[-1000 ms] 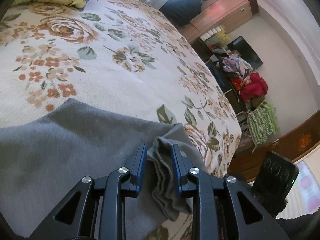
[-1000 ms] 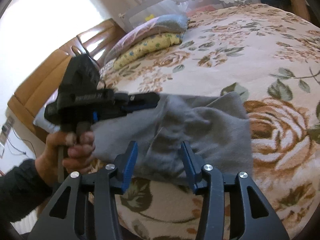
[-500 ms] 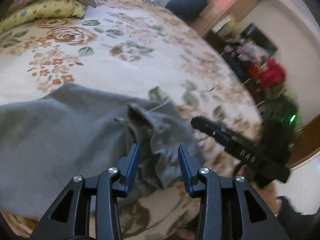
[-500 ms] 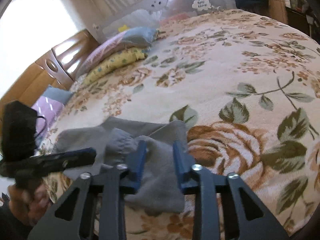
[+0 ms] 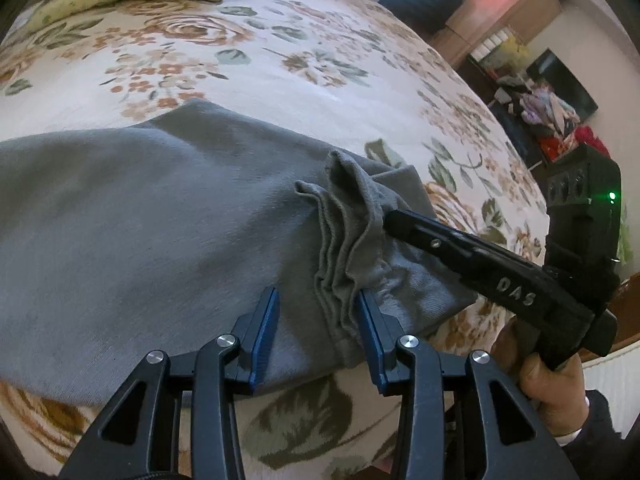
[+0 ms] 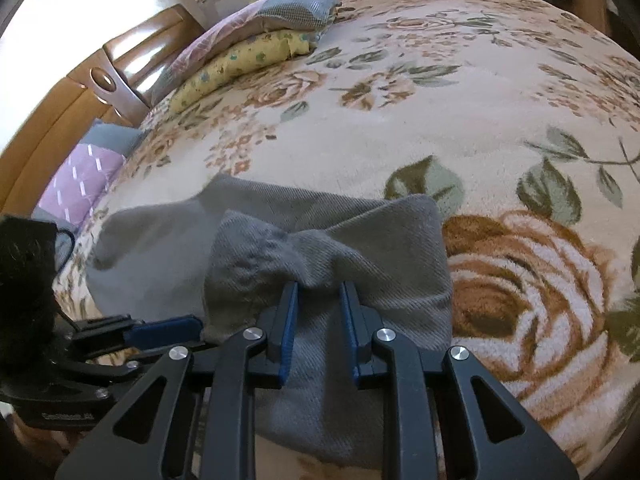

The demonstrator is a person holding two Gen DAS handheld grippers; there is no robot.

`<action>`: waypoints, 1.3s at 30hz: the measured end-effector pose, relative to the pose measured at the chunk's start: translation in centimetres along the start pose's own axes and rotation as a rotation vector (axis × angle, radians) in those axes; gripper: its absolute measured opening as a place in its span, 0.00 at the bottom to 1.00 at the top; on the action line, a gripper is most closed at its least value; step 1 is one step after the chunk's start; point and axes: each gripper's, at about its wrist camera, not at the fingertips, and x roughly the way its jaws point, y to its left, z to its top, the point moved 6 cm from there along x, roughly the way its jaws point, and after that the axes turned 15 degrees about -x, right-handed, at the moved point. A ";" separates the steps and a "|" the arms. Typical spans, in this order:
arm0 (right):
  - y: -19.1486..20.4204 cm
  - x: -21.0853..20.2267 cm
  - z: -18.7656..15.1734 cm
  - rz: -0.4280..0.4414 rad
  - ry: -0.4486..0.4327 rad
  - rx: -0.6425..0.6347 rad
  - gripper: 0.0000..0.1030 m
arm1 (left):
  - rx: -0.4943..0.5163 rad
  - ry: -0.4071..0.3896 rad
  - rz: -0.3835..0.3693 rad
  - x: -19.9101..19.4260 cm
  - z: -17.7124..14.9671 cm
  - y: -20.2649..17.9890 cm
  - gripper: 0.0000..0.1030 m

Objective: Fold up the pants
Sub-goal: 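Lower the fold and open the left gripper while the right gripper keeps holding, then open the right gripper and move both grippers toward the pants' cuff end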

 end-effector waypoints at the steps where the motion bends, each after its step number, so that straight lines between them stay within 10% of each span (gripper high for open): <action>1: 0.0 -0.3 0.1 0.004 -0.008 0.005 0.22 | -0.011 -0.004 -0.006 -0.3 0.0 0.2 0.39; 39: 12.6 1.5 5.4 0.160 0.043 -0.260 0.41 | -0.458 -0.280 -0.043 -11.0 -1.5 11.7 0.42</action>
